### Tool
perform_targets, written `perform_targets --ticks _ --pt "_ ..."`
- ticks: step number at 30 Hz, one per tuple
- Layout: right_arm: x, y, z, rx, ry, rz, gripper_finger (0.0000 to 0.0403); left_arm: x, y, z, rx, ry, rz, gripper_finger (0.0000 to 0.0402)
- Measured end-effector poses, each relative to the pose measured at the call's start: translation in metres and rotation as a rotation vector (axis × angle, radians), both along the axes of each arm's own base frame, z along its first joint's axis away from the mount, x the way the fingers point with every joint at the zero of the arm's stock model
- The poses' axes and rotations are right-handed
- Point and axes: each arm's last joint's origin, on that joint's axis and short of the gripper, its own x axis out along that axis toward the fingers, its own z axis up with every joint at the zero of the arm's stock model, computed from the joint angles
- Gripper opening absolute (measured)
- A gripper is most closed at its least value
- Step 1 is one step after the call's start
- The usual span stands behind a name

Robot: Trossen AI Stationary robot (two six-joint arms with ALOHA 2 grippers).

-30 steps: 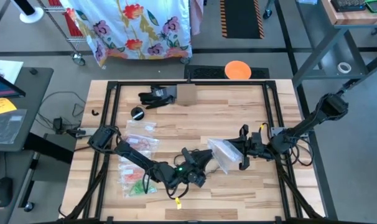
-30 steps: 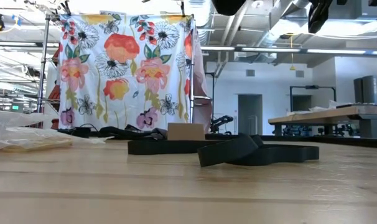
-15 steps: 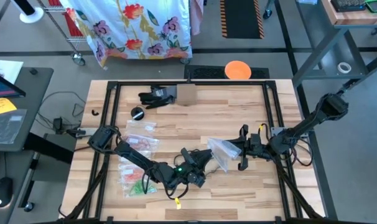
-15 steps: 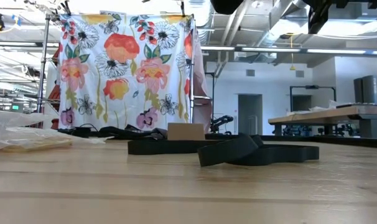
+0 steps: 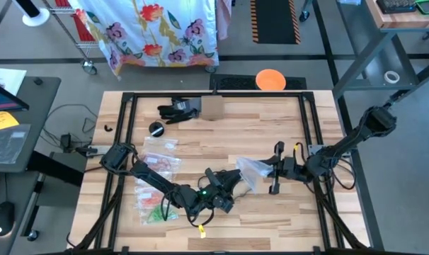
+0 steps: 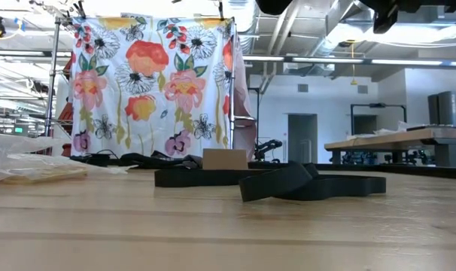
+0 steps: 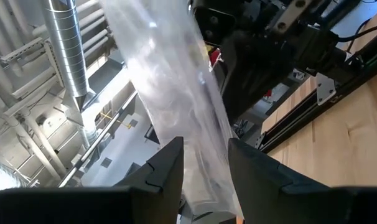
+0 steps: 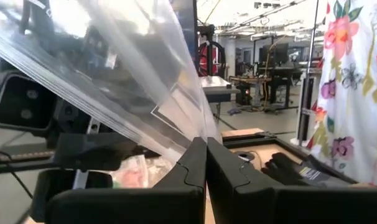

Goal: Sort rubber bands
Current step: Open the transparent zip bag

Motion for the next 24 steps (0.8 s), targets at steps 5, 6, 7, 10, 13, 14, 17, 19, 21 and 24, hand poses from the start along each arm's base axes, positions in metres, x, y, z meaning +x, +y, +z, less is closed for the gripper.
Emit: perform_targets --ticks 5,6,7,10,13,14,17,19,21,24 --pt "0.000 -0.001 -0.002 -0.066 0.045 -0.075 0.0000 0.000 0.000 0.000 -0.003 0.001 0.006 0.0120" --pt "0.000 -0.001 -0.003 -0.076 0.056 -0.082 0.0000 0.000 0.000 0.000 -0.003 0.001 0.007 0.0120" --pt "-0.001 -0.001 -0.004 -0.079 0.061 -0.086 0.0000 0.000 0.000 0.000 -0.004 0.002 0.008 0.0120" --pt "-0.001 0.000 -0.004 -0.080 0.061 -0.086 0.0000 -0.001 0.000 0.001 -0.010 -0.008 0.010 0.0120" --pt "-0.002 0.002 -0.004 -0.114 0.070 -0.078 0.0000 -0.001 0.000 0.001 -0.013 -0.009 0.010 0.0120" --pt "-0.003 0.003 -0.004 -0.126 0.072 -0.075 0.0000 0.000 0.001 0.001 -0.014 -0.010 0.011 0.0120" --pt "-0.005 0.006 -0.004 -0.158 0.078 -0.064 0.0000 0.000 0.001 0.001 -0.017 -0.012 0.012 0.0120" --pt "-0.005 0.008 -0.004 -0.178 0.082 -0.058 0.0000 0.000 0.002 0.001 -0.020 -0.014 0.013 0.0120" --pt "-0.006 0.009 -0.004 -0.200 0.087 -0.054 0.0000 0.000 0.002 0.001 -0.021 -0.014 0.013 0.0120" --pt "-0.007 0.011 -0.004 -0.210 0.089 -0.045 0.0000 0.000 0.002 0.001 -0.021 -0.014 0.014 0.0120"
